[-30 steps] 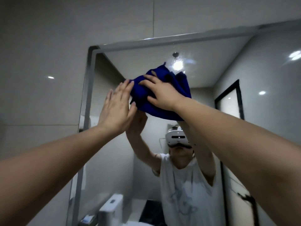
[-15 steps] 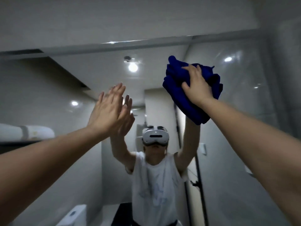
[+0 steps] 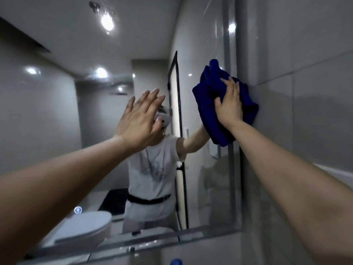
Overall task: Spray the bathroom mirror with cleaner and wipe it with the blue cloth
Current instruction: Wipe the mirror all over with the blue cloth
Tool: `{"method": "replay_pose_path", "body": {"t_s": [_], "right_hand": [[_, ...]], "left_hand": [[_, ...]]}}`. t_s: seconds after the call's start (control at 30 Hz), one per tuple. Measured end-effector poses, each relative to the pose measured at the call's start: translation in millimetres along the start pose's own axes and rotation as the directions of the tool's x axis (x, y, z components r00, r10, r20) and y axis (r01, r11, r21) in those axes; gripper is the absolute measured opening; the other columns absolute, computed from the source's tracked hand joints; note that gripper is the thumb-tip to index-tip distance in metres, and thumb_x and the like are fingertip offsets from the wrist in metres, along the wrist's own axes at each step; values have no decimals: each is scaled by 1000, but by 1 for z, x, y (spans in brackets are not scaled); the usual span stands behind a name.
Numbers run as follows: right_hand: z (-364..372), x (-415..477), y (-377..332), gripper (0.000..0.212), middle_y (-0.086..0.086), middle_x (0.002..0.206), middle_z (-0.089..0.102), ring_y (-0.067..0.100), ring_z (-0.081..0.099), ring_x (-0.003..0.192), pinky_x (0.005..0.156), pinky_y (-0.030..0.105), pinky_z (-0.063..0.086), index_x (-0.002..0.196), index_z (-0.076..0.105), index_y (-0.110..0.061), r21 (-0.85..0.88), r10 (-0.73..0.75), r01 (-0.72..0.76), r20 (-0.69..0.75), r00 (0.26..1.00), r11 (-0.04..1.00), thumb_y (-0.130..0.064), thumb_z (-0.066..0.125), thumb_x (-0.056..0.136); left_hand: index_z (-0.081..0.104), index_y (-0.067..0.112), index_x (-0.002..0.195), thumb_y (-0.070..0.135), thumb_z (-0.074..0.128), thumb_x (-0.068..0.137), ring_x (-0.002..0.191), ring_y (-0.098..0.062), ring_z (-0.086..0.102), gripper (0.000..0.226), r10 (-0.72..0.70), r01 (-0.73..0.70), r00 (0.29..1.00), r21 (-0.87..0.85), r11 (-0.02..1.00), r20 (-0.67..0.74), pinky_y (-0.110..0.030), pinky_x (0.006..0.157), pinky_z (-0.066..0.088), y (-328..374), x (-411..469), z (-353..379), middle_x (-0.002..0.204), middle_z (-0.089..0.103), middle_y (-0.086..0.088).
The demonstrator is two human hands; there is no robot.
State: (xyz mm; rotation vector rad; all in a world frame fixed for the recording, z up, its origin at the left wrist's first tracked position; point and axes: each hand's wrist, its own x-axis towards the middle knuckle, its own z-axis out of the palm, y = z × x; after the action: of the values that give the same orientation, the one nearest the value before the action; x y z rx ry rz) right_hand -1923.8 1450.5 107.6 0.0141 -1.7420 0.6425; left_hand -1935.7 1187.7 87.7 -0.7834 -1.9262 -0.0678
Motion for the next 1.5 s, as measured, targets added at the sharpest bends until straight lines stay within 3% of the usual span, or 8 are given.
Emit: {"method": "replay_pose_path", "body": {"t_s": [0.17, 0.43, 1.0, 1.13, 1.23, 1.3, 1.4, 1.5], "right_hand": [[0, -48, 13, 58, 2, 160, 7, 21, -1, 147, 107, 22, 7, 147, 24, -18, 3, 74, -74, 56, 996, 997, -3, 42, 95], [46, -103, -22, 59, 8, 157, 18, 31, 6, 146, 117, 49, 14, 142, 34, -13, -144, 8, -1, 52, 999, 990, 2, 44, 86], [268, -211, -314, 57, 8, 159, 12, 34, 2, 146, 115, 51, 26, 143, 34, -19, -41, -270, 294, 296, 916, 955, 1, 42, 91], [324, -251, -369, 57, 1, 160, 0, 33, 1, 146, 112, 48, 26, 145, 26, -27, 77, -394, 412, 489, 778, 908, -12, 44, 94], [361, -286, -405, 50, 5, 160, 0, 32, 3, 145, 113, 26, 7, 145, 31, -19, 287, -528, 451, 578, 622, 845, -12, 43, 96], [383, -313, -422, 47, 1, 160, 10, 24, 10, 145, 108, 16, 6, 144, 36, -15, 393, -542, 374, 646, 537, 840, -17, 42, 97], [397, -350, -437, 46, -11, 155, 25, 9, 25, 138, 95, 0, 17, 145, 36, -19, 473, -461, 102, 751, 473, 875, -25, 36, 100], [407, -383, -431, 45, -2, 152, 33, 11, 31, 135, 78, -11, 20, 144, 38, -14, 474, -514, 203, 760, 398, 857, -21, 38, 100]], "left_hand": [[11, 23, 149, 46, 14, 90, 145, -12, -2, 64, -76, 78, 994, -17, 997, 81, -36, 117, -5, 1, -54, 9, 158, 4, 2], [6, 24, 149, 39, 27, 91, 145, -14, 0, 64, -262, 267, 948, -5, 964, 180, -38, 116, -2, -55, -153, 10, 158, 4, 4], [7, 17, 149, 32, 34, 95, 145, -18, -2, 63, -505, 478, 846, 173, 861, 171, -39, 116, -2, -274, -297, -59, 158, -1, 0], [6, 19, 150, 31, 35, 95, 145, -18, -2, 63, -534, 509, 824, 165, 845, 190, -38, 116, -3, -317, -341, -63, 158, -1, 1], [6, 18, 149, 32, 36, 94, 145, -18, 0, 65, -559, 533, 801, 167, 829, 214, -39, 116, -2, -351, -382, -65, 158, 1, 0], [6, 17, 149, 32, 37, 94, 145, -19, -1, 65, -580, 555, 779, 168, 815, 239, -37, 116, -2, -369, -411, -64, 158, 2, -1], [8, 16, 149, 28, 42, 92, 145, -20, -1, 68, -613, 597, 735, 153, 788, 289, -36, 115, -3, -379, -457, -59, 158, 2, -2], [8, 15, 149, 24, 46, 89, 145, -18, -2, 72, -629, 623, 685, 151, 767, 369, -36, 115, -3, -366, -500, -48, 158, 1, -2]]}}
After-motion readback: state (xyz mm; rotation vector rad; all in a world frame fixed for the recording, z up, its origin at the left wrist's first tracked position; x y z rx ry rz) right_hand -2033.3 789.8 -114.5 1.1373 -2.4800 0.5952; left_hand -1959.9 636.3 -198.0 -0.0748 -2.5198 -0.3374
